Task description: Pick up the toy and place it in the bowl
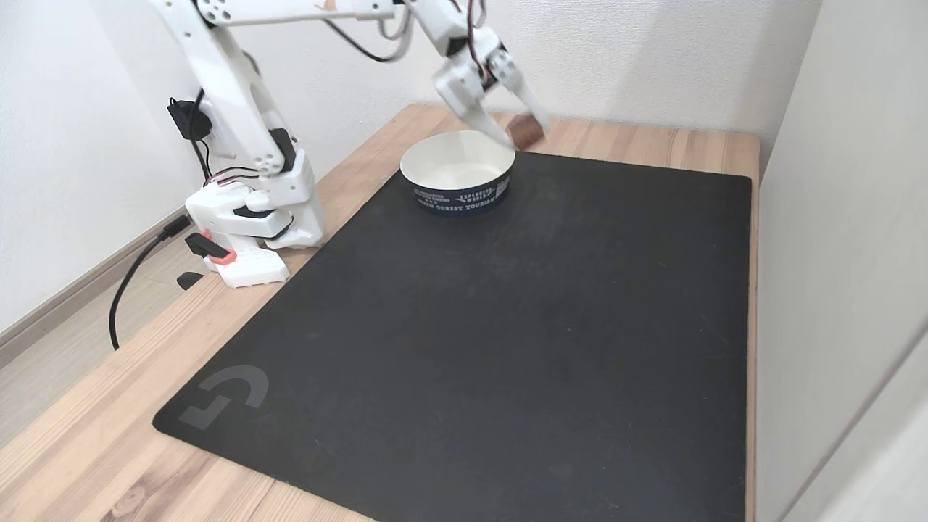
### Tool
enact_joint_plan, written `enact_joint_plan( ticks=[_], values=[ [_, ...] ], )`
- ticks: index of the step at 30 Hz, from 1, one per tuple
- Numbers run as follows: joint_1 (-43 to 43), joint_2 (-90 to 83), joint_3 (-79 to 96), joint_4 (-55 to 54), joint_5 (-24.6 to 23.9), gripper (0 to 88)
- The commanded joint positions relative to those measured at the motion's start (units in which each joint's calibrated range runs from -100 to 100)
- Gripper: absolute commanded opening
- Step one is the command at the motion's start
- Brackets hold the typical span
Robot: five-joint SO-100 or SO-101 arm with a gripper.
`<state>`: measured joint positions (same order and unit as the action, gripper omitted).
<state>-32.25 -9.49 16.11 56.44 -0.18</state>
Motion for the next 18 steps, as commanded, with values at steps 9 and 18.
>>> enact_joint_plan(
  ticks=[9,18],
  values=[
    [-13.46,-19.73,33.42,-17.57,-8.12,2.2],
    [-13.80,-28.23,45.68,-17.57,-8.69,2.3]
  ],
)
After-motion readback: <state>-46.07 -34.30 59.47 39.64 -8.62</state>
